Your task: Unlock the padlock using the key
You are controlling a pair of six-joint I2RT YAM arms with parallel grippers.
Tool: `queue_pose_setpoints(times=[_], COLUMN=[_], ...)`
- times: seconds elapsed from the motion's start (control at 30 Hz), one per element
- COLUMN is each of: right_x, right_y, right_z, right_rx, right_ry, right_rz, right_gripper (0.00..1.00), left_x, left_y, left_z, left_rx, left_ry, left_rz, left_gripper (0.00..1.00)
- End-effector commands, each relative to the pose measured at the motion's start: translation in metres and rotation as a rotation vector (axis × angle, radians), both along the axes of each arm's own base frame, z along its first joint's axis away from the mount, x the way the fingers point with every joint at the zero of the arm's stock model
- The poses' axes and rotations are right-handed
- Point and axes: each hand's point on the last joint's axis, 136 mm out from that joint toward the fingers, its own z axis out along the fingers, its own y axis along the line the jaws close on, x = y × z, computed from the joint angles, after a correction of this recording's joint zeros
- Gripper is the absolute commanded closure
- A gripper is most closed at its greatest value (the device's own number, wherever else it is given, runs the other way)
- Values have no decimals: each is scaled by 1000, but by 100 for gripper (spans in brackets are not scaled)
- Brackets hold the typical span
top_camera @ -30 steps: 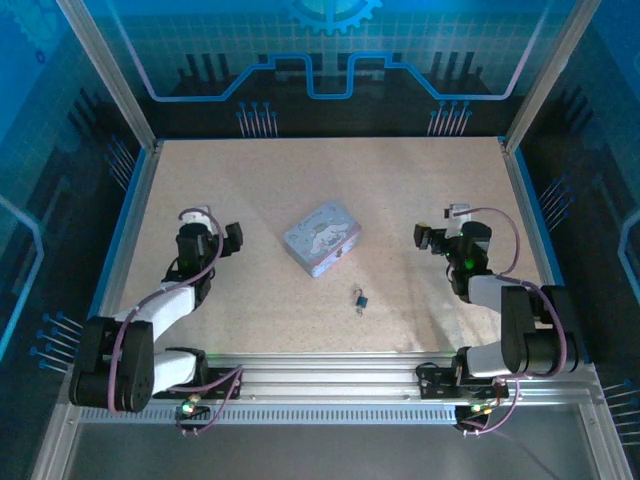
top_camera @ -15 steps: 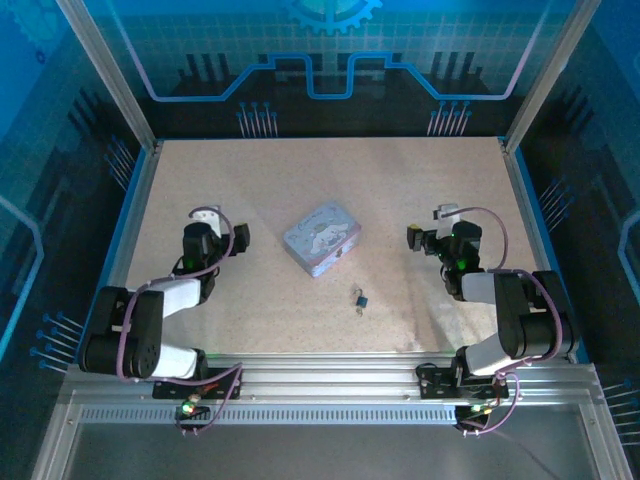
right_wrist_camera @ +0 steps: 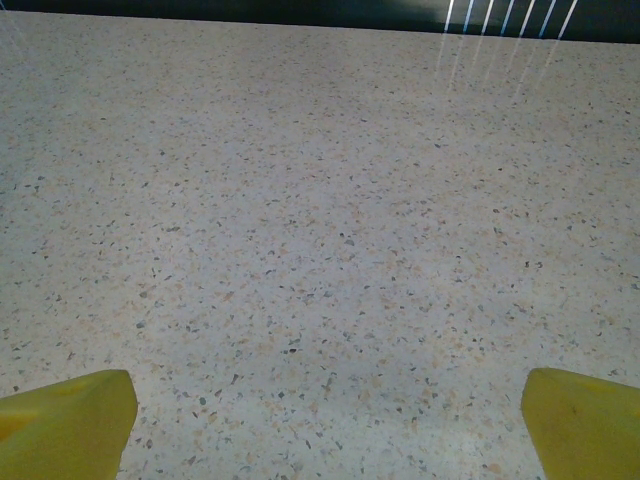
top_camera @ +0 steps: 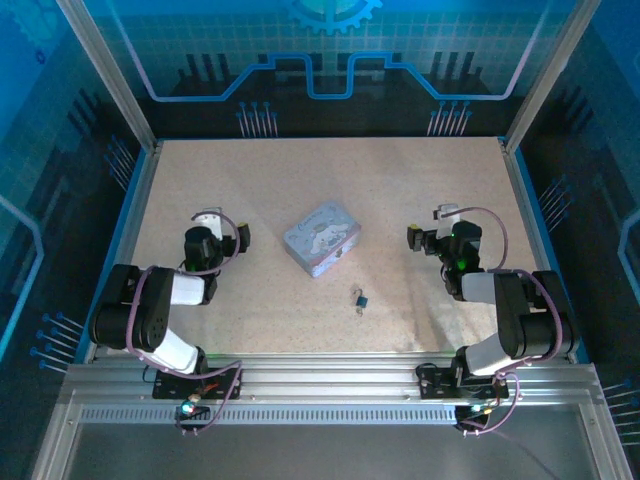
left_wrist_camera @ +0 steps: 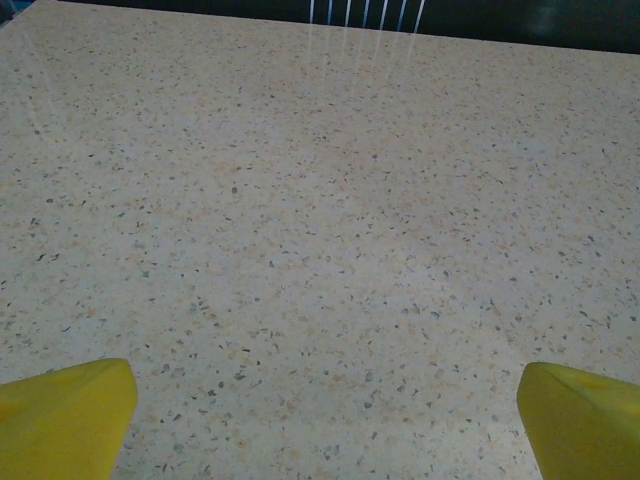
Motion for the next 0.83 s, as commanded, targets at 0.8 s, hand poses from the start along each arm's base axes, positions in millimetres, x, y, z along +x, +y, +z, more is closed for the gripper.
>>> queue_pose_setpoints(times=[0.8], right_x=[8], right_y=[8], right_z=[8], right_rx=[-47], right_ry=[-22], right_rz=[13], right_gripper=[0], left_x=[8], left_y=[0], left_z=[15], left_rx=[6], left_ry=[-58], left_rz=[-16], left_gripper=[1])
